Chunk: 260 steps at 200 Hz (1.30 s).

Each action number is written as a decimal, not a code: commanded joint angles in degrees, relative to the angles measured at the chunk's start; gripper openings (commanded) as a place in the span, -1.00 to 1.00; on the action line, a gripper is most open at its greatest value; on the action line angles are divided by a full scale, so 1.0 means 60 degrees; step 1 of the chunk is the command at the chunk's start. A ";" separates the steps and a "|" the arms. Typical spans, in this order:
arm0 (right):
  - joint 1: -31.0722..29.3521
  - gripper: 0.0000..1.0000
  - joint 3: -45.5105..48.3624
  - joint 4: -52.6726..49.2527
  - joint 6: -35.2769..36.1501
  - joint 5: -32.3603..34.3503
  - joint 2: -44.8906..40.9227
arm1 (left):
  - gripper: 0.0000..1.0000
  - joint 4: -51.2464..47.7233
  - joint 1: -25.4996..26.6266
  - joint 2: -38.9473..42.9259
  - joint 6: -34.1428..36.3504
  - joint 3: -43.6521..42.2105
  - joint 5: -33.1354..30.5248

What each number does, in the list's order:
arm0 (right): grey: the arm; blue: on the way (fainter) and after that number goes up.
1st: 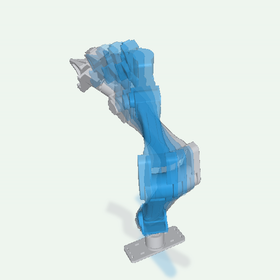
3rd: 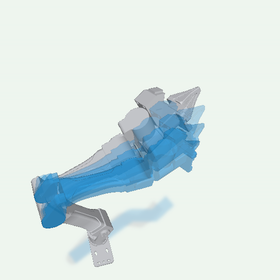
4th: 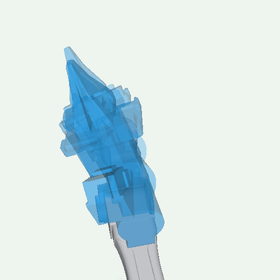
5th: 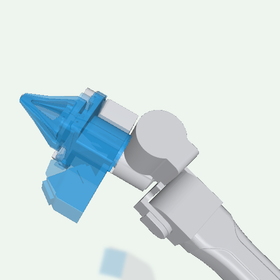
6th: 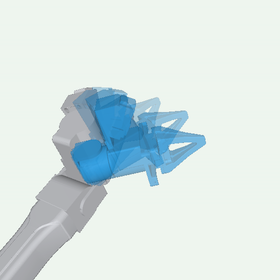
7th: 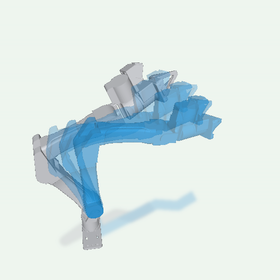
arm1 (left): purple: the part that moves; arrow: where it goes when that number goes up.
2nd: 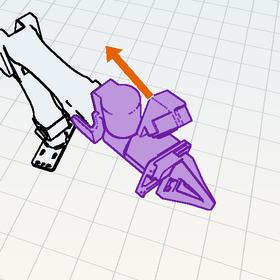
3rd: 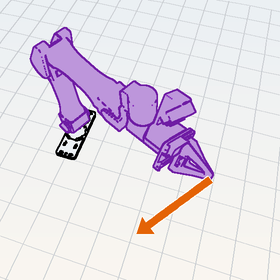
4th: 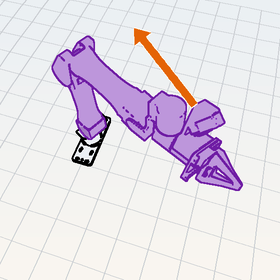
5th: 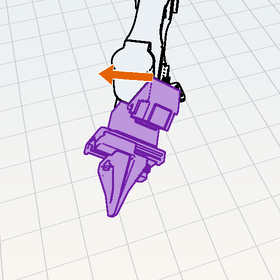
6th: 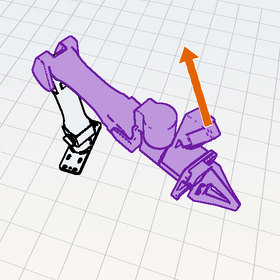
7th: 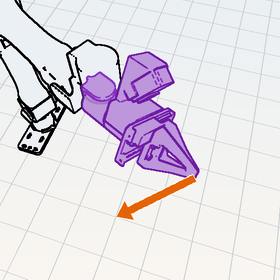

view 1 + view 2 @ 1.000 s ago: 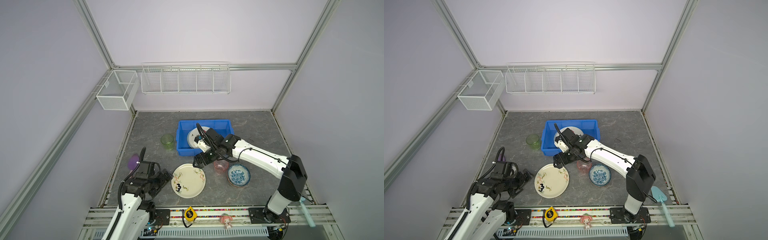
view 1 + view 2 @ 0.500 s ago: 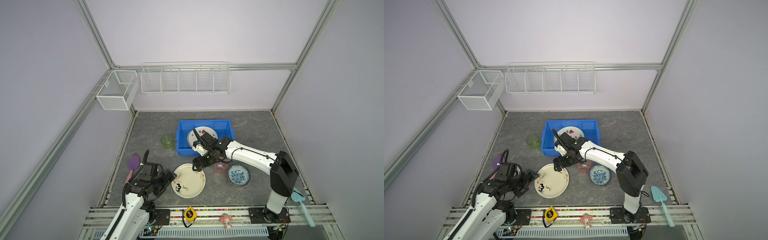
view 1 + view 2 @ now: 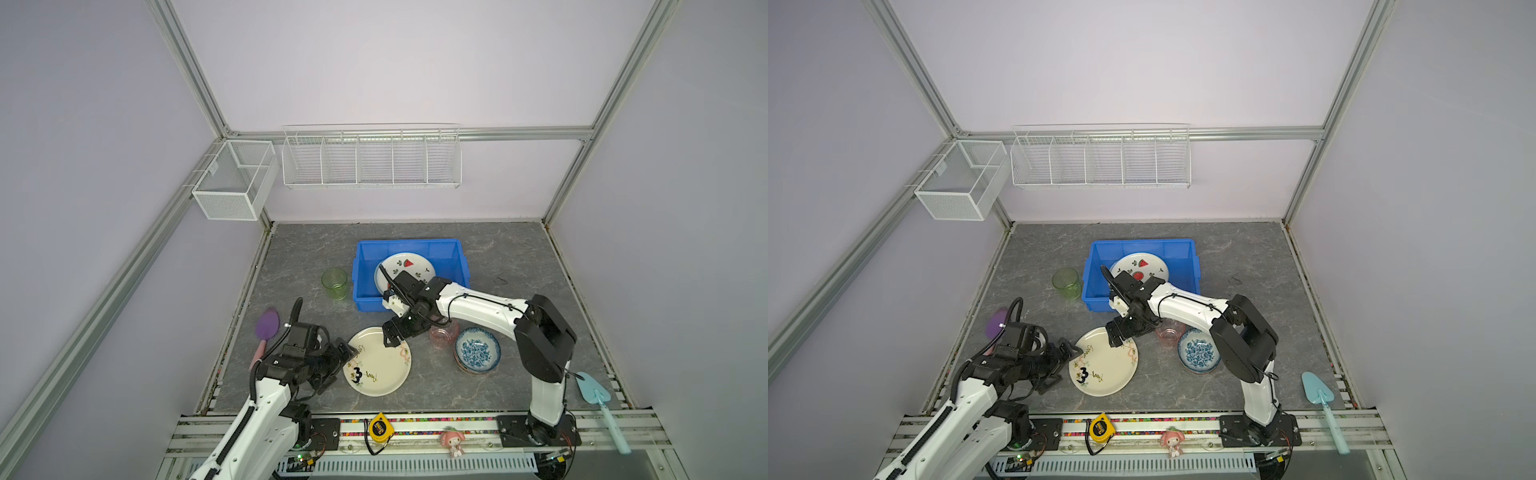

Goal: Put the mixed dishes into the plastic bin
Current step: 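Grip the cream plate rim with both grippers and tilt it up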

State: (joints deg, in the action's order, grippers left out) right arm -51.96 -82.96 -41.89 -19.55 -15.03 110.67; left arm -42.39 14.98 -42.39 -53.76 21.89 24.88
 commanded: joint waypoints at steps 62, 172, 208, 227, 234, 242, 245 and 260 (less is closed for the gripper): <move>-0.0092 0.81 -0.0271 -0.0018 -0.0082 -0.0136 0.0578 | 0.99 0.0807 0.0223 -0.0737 0.0270 -0.0067 0.0705; -0.0338 0.82 -0.0518 0.0141 -0.0233 -0.0703 0.0919 | 0.98 0.0998 0.0261 -0.0807 0.0192 -0.0101 0.0801; -0.0415 0.82 -0.0602 0.0185 -0.0292 -0.0821 0.1019 | 0.98 0.1147 0.0257 -0.0831 0.0148 -0.0126 0.0883; -0.0421 0.82 -0.0632 0.0195 -0.0287 -0.0835 0.1048 | 0.98 0.1349 0.0270 -0.0872 0.0057 -0.0188 0.0991; -0.0425 0.82 -0.0633 0.0199 -0.0288 -0.0821 0.1066 | 0.98 0.1463 0.0277 -0.0863 -0.0007 -0.0228 0.1031; -0.0422 0.82 -0.0633 0.0195 -0.0294 -0.0821 0.1074 | 0.98 0.1608 0.0274 -0.0860 -0.0090 -0.0280 0.1110; -0.0421 0.81 -0.0632 0.0186 -0.0287 -0.0821 0.1080 | 0.98 0.1659 0.0285 -0.0867 -0.0128 -0.0290 0.1135; -0.0429 0.81 -0.0652 0.0180 -0.0294 -0.0810 0.1084 | 0.99 0.1911 0.0266 -0.0813 -0.0291 -0.0325 0.1278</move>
State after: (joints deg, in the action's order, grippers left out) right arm -53.63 -85.78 -41.19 -20.82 -17.52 116.09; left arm -35.14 16.27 -47.59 -53.43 20.64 30.11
